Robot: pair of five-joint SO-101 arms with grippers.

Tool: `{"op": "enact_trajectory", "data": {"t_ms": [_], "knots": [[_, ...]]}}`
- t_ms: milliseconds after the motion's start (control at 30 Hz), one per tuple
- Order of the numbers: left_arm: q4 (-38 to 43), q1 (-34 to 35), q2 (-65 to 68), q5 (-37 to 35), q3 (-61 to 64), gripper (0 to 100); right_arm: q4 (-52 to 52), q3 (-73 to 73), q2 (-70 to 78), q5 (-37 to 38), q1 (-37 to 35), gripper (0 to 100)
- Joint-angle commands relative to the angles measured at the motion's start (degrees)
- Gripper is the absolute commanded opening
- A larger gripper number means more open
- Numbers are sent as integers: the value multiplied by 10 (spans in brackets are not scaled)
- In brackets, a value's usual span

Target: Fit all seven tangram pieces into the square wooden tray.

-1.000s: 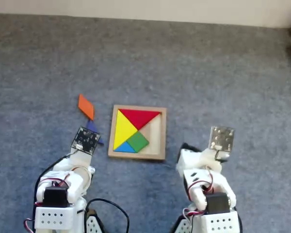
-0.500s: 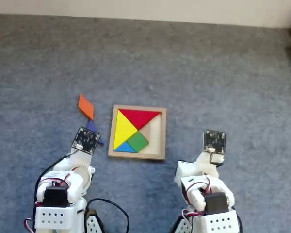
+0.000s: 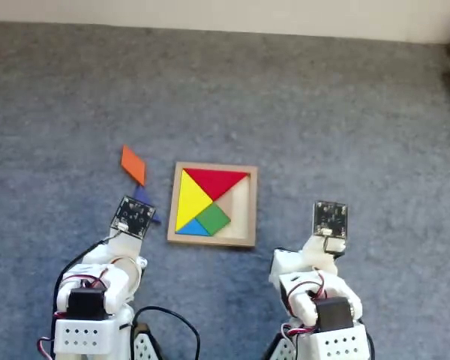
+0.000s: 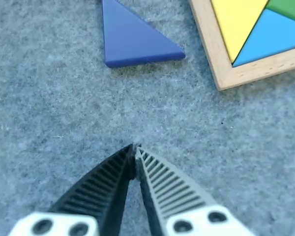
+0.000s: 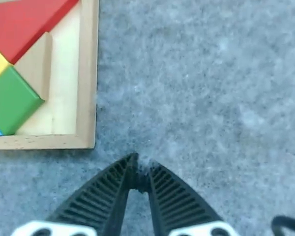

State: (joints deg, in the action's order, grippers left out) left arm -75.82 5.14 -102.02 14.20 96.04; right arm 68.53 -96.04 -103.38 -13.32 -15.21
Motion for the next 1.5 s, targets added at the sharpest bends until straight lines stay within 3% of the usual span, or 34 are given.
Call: {"op": "enact_trajectory", "data": {"t_ms": [0,1000,1300,1467], "knots": [[-3,5,-20,-6,12,5,9,-80,6,4,0,5],[-8,8,-21,-4,-15,5,20,-79,6,8,0,5],[-6,160,-21,-4,-105,5,20,-79,6,8,0,5],[59,199,-21,-4,-129,5,20,-79,6,8,0,5]]}}
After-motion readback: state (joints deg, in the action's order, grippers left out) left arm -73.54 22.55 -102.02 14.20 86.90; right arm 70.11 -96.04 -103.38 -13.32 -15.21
